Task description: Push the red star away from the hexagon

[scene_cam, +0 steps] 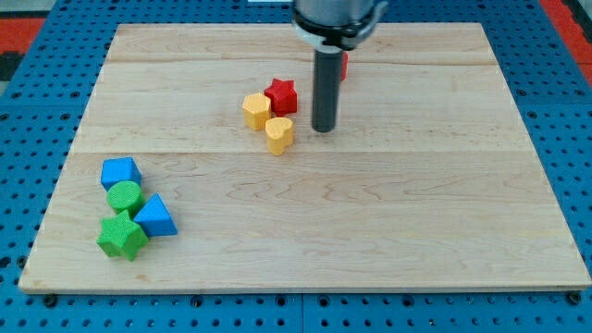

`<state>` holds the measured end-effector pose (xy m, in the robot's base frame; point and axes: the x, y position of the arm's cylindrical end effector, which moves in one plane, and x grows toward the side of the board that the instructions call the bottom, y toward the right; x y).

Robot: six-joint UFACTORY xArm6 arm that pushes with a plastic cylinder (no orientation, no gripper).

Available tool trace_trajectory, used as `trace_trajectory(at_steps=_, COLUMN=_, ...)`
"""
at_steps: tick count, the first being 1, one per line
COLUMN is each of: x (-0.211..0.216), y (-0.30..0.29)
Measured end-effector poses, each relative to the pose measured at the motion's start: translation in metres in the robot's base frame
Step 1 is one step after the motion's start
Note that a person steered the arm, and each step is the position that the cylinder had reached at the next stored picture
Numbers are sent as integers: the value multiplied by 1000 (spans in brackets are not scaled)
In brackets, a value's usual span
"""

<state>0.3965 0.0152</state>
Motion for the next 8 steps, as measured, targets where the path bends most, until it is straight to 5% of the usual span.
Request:
trace_trajectory(at_steps=3, x=-87, y=-47)
trace_trajectory(at_steps=8, x=-75, y=-74)
